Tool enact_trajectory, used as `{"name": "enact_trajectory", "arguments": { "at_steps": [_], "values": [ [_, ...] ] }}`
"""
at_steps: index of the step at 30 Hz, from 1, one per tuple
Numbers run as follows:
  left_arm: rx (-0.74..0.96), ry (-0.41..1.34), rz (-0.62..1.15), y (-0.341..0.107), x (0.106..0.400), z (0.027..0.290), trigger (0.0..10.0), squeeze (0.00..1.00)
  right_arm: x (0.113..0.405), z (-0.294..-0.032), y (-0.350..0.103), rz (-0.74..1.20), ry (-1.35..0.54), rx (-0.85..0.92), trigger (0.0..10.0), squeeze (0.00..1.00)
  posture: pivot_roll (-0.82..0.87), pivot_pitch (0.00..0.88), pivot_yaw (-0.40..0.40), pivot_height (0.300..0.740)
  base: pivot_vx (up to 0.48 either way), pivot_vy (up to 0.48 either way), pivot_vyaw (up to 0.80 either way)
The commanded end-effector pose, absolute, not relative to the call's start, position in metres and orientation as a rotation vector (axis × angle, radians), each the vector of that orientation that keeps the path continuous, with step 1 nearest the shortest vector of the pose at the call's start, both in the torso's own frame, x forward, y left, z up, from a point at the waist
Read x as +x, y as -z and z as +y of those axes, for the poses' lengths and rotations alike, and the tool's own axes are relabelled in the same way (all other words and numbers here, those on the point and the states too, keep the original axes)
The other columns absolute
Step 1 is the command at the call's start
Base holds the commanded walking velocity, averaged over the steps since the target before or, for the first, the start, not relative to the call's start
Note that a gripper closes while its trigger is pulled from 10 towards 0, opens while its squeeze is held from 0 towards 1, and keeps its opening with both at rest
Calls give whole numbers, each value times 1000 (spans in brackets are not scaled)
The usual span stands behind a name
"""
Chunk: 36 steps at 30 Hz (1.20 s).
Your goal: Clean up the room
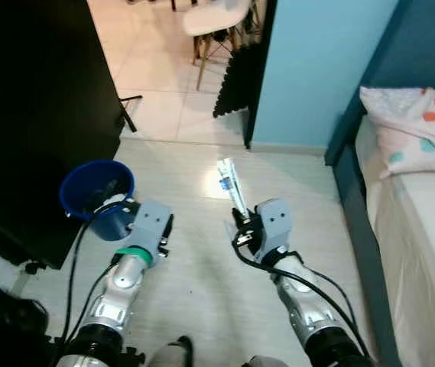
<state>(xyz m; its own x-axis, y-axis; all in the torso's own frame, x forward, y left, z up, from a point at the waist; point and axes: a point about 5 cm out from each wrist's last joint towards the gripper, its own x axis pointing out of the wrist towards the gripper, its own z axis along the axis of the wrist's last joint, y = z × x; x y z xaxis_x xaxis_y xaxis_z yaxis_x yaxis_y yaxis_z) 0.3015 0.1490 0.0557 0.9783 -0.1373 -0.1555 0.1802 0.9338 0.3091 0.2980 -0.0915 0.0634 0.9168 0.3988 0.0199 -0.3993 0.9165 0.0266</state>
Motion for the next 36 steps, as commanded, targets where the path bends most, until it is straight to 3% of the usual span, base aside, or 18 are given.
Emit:
{"name": "enact_trajectory", "arguments": {
  "at_steps": [1, 16, 36],
  "values": [
    [341, 153, 152, -51, 300, 151, 10000, 0, 293, -90, -58, 1, -401, 46, 10000, 0, 5, 7, 25, 740, 465, 0, 0],
    [341, 151, 152, -51, 301, 150, 10000, 0, 294, -92, -57, 13, -398, 49, 10000, 0, 5, 9, 24, 740, 465, 0, 0],
    [345, 152, 154, -51, 301, 150, 10000, 0, 294, -92, -57, 14, -404, 65, 10000, 0, 2, 3, 27, 740, 465, 0, 662]
  ]
}}
